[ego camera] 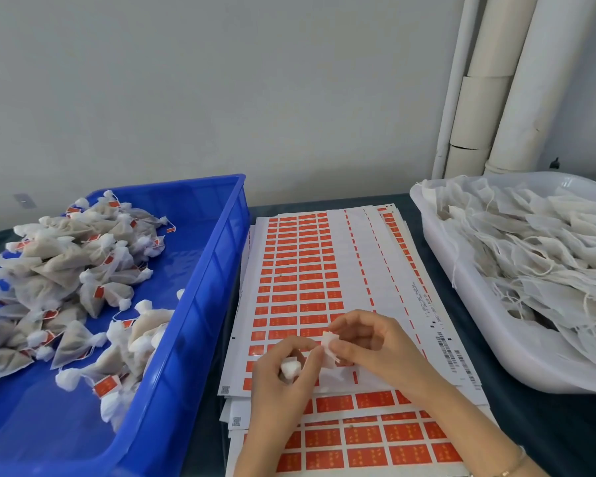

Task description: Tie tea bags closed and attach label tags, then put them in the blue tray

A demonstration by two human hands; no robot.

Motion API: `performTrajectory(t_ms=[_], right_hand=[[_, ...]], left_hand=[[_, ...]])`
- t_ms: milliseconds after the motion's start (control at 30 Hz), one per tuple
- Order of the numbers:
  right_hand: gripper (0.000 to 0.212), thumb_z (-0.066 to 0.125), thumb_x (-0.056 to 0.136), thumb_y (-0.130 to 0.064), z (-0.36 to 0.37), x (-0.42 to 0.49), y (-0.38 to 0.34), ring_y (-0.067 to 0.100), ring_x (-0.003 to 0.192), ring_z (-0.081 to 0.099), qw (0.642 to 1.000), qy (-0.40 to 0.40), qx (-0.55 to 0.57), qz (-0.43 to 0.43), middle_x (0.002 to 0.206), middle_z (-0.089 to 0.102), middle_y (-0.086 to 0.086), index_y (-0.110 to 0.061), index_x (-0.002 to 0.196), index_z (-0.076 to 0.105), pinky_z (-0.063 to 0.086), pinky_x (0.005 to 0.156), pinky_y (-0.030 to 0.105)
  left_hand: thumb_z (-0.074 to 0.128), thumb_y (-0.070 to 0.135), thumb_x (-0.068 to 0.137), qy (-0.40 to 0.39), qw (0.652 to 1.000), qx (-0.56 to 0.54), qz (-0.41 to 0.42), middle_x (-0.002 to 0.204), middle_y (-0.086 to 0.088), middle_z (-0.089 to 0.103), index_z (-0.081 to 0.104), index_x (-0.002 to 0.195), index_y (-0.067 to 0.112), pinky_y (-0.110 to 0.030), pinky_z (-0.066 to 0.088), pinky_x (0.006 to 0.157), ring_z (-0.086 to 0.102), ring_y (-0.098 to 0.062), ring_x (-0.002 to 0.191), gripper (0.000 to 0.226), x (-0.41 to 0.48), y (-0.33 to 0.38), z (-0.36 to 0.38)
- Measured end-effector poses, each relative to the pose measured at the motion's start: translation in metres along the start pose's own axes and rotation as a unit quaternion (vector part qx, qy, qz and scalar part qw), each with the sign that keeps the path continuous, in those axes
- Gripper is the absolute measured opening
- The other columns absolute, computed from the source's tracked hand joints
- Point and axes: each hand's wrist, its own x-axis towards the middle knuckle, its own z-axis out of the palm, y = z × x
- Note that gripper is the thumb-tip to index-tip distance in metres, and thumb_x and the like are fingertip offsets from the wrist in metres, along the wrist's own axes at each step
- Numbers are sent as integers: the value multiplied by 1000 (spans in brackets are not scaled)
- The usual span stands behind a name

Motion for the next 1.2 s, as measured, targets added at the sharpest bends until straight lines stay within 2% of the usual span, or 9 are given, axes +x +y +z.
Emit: performTrajectory(t_ms=[133, 233, 367, 533, 800, 900, 1033, 1133, 1200], right_hand=[[36, 67, 73, -50, 1, 2, 0, 15, 71, 71, 1000, 5, -18, 9, 81, 73, -8, -25, 98, 66, 58, 68, 23], [31, 82, 70, -36, -2, 0, 3, 12, 79, 70, 999, 8, -38, -28, 85, 73, -7, -27, 96, 69, 56, 72, 19], [18, 82, 72, -24, -1, -1, 7, 10, 81, 70, 998, 4, -66, -26, 84, 73, -12, -31, 87, 74, 55, 72, 18], [14, 77, 78, -26, 0, 0, 11, 1, 83, 68, 993, 17, -119, -15, 82, 71, -22, -39, 80, 73, 52, 71, 10], [10, 69, 87, -24, 1, 0, 15, 4, 76, 67, 989, 34, -141, -31, 81, 68, -21, -33, 86, 67, 54, 71, 15], [15, 66, 89, -23, 1, 1, 13, 1, 84, 67, 991, 51, -119, -47, 89, 67, -25, -36, 95, 64, 53, 73, 13], [29, 70, 86, -24, 3, 0, 12, 2, 94, 64, 993, 29, -92, -61, 96, 67, -25, -41, 108, 61, 52, 78, 12], [27, 72, 84, -20, 4, -1, 14, 1, 90, 66, 990, 39, -119, -63, 91, 69, -23, -40, 101, 67, 52, 77, 12], [20, 72, 84, -19, 3, 0, 15, 2, 87, 66, 990, 44, -116, -60, 88, 70, -22, -38, 92, 70, 52, 76, 12]], left_hand=[[68, 17, 86, 29, 1000, -11, -4, 74, 14, 68, 68, 76, 26, -9, 46, 69, 63, -4, 77, 14, 1, -1, 0], [67, 18, 86, 36, 999, -17, -16, 76, 12, 68, 67, 77, 26, -10, 48, 68, 63, -6, 79, 12, 1, -2, -1], [66, 20, 86, 46, 998, -15, -28, 76, 12, 67, 67, 77, 27, -10, 48, 66, 62, -6, 79, 11, 2, -3, 0], [66, 23, 87, 39, 999, 1, -31, 78, 15, 66, 67, 79, 27, -13, 46, 66, 61, -5, 80, 9, 2, -4, 1], [68, 19, 85, 21, 999, -15, -20, 76, 15, 67, 68, 78, 26, -8, 47, 66, 62, -3, 77, 11, 2, -4, 0], [67, 22, 86, 17, 999, -17, -23, 78, 15, 67, 68, 79, 26, -9, 47, 66, 62, -4, 80, 8, 2, -5, 1], [67, 23, 85, 11, 1000, -9, -26, 77, 16, 67, 68, 80, 27, -6, 45, 68, 62, -2, 80, 7, 2, -4, 1], [69, 27, 85, -1, 1000, 0, -25, 75, 15, 67, 69, 80, 28, -5, 45, 67, 62, -3, 80, 6, 2, -4, 1], [67, 37, 83, -11, 1000, -10, -22, 74, 15, 68, 71, 80, 29, -7, 45, 68, 63, -5, 79, 9, 2, -3, 1]])
